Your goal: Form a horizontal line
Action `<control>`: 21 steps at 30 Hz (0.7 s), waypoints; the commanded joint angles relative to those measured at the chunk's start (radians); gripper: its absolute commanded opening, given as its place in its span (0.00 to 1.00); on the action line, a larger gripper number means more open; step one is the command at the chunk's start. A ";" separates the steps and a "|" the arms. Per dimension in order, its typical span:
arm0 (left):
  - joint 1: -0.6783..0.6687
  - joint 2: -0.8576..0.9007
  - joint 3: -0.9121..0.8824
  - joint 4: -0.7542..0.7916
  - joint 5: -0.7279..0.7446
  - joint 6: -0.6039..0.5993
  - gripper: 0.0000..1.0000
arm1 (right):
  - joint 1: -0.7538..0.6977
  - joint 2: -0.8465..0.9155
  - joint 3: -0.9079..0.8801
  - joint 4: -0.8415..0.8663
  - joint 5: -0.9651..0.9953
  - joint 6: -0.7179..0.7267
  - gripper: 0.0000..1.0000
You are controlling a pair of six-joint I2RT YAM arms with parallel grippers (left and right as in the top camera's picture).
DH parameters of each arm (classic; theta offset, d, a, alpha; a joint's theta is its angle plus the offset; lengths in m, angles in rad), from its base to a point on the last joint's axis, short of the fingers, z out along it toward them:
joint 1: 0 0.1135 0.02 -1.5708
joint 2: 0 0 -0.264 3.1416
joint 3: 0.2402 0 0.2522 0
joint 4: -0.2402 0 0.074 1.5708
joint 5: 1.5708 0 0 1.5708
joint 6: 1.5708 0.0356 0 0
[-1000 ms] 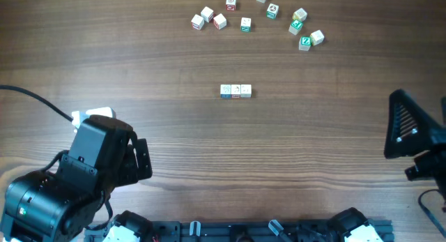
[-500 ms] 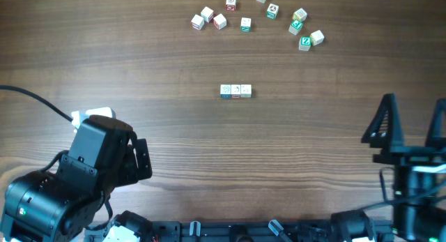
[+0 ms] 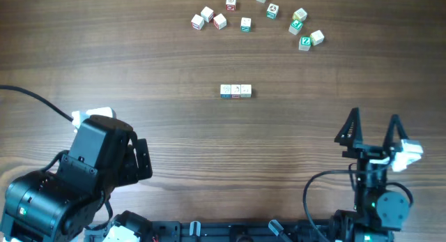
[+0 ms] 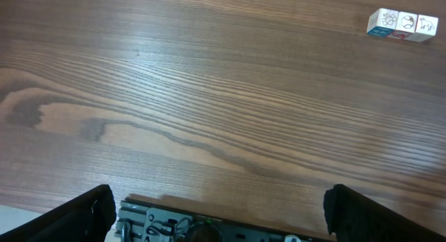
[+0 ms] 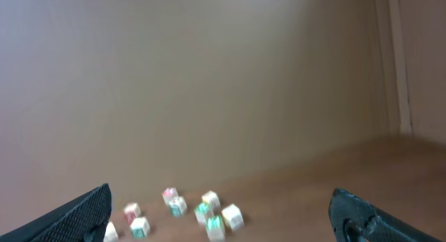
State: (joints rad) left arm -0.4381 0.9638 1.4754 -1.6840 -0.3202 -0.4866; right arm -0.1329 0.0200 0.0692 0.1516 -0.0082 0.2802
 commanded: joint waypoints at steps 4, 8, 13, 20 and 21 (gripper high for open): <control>0.000 -0.001 -0.002 0.000 -0.003 0.008 1.00 | -0.006 -0.017 -0.064 -0.130 -0.009 0.011 1.00; 0.000 -0.001 -0.002 0.000 -0.003 0.008 1.00 | -0.005 -0.017 -0.064 -0.150 -0.042 0.011 1.00; 0.000 -0.001 -0.002 0.000 -0.003 0.008 1.00 | -0.006 -0.016 -0.064 -0.150 -0.042 0.011 1.00; 0.000 -0.001 -0.002 0.000 -0.003 0.008 1.00 | -0.006 -0.016 -0.064 -0.150 -0.042 0.011 1.00; 0.000 -0.001 -0.002 0.000 -0.003 0.008 1.00 | -0.006 -0.016 -0.064 -0.150 -0.042 0.011 1.00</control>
State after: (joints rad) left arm -0.4381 0.9638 1.4754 -1.6836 -0.3202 -0.4866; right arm -0.1345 0.0174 0.0063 -0.0010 -0.0303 0.2871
